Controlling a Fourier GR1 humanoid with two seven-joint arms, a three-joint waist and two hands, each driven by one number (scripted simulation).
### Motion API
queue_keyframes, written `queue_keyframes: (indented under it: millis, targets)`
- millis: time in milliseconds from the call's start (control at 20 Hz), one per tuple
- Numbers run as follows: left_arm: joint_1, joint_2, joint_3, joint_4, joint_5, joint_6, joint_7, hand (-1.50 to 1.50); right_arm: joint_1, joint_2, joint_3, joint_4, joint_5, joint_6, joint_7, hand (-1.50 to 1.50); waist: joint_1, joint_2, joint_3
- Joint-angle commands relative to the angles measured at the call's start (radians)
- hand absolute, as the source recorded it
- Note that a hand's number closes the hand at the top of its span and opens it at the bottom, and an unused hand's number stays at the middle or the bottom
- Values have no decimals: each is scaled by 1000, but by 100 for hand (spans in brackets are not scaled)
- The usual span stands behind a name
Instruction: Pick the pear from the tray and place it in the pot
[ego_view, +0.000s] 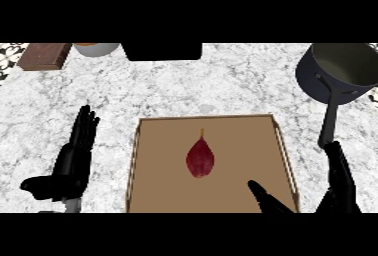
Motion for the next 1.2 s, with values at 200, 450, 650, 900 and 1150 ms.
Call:
queue_keyframes:
  millis: [200, 450, 650, 900, 1150]
  targets:
    - [6, -4, -23, -16, -15, -21, -5, 0, 237, -86, 175, -85, 371, 103, 359, -150, 38, 10, -5]
    - [-35, -32, -36, -11, -25, -6, 5, 0, 208, -113, 182, -106, 557, 316, 651, -150, 54, 18, -5]
    - [-41, -31, -31, -4, -19, -20, 15, 0, 92, 9, 261, -139, 707, 495, 921, -150, 59, 16, -2]
    - [-39, -45, -6, 26, -29, -19, -2, 0, -188, 35, 362, -93, 728, 569, 1251, -150, 46, 11, 1]
    - [1, -15, 25, 35, -14, -82, -38, 0, -333, 36, 371, 59, 701, 582, 1422, -150, 48, 10, 2]
